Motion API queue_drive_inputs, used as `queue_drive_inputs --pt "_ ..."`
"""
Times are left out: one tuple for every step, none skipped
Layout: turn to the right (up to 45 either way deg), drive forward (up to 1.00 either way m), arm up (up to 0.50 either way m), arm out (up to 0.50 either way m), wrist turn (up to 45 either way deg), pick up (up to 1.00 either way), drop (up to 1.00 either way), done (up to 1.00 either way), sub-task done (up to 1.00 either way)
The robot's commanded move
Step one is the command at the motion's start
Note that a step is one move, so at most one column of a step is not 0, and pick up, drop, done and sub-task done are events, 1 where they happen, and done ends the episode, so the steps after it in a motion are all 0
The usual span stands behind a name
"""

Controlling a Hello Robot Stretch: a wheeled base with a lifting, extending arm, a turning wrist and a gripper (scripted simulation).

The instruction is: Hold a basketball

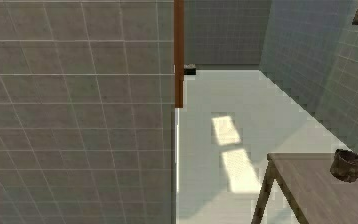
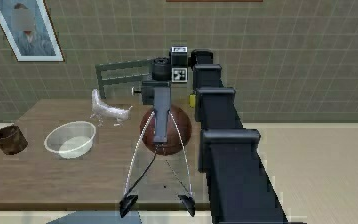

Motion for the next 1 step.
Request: queue_drive_inputs --pt "0.0 0.0 0.0 0.0 45.0 0.0 0.0 0.0 0.0"
